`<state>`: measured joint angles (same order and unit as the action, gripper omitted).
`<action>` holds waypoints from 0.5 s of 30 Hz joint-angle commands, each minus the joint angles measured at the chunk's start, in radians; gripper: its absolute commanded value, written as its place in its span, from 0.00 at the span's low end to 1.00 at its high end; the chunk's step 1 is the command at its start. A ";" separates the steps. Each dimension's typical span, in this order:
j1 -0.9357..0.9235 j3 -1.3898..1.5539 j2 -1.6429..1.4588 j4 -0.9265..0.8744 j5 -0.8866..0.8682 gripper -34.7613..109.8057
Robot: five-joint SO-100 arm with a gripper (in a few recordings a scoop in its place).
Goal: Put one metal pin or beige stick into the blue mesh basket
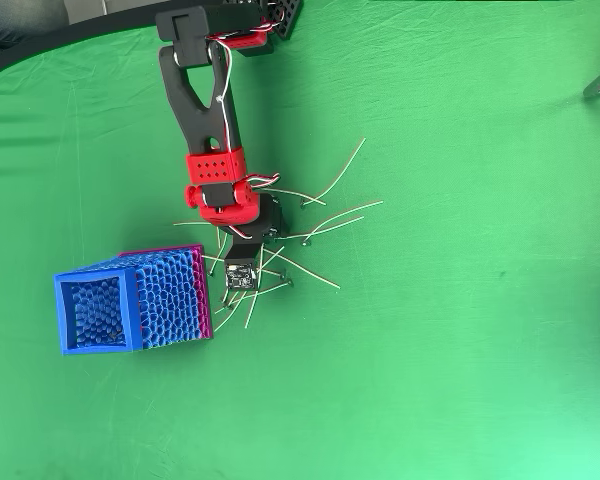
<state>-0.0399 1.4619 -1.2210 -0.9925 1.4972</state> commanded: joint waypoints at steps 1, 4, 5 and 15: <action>0.008 -0.040 -0.006 -0.011 -0.006 0.36; 0.008 -0.040 -0.005 -0.011 -0.005 0.35; 0.008 -0.040 -0.005 -0.011 -0.005 0.34; 0.012 -0.035 -0.009 -0.012 -0.002 0.30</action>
<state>-0.0337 1.4603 -1.2210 -1.0002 1.4972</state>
